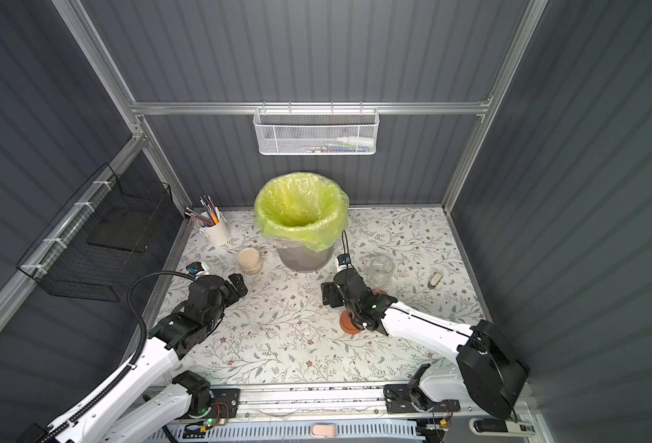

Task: Empty expired oatmeal from jars
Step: Place the jar at the center of the board.

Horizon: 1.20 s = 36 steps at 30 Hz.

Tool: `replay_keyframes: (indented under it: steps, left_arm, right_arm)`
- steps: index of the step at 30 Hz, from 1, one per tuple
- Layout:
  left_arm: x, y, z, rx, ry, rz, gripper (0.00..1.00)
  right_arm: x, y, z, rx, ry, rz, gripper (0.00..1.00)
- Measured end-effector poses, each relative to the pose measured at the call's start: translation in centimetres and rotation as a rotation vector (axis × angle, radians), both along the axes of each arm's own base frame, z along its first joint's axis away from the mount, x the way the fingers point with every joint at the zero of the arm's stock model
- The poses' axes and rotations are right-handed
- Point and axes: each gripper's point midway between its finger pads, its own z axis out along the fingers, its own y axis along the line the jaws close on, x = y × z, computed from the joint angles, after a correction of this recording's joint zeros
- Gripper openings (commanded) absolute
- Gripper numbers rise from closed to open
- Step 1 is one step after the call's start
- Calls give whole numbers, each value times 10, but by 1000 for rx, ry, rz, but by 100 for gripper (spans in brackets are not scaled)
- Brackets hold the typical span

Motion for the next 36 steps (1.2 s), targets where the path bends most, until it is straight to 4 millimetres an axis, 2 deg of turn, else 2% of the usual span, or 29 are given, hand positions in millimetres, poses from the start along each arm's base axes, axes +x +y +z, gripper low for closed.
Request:
replay_keyframes:
  steps: [10, 18, 27, 36]
  left_arm:
    - [1, 3, 1, -8, -48, 12, 100]
    - [9, -1, -5, -2, -46, 11, 100]
    - [13, -2, -5, 24, -53, 1, 100]
    - [18, -5, -10, 46, -42, -11, 100]
  right_arm:
    - [30, 15, -12, -67, -151, 6, 56]
    - [41, 16, -20, -115, -223, 2, 57]
    - [40, 14, -26, -118, -233, -4, 58]
    - [35, 7, -43, -123, -217, -17, 59]
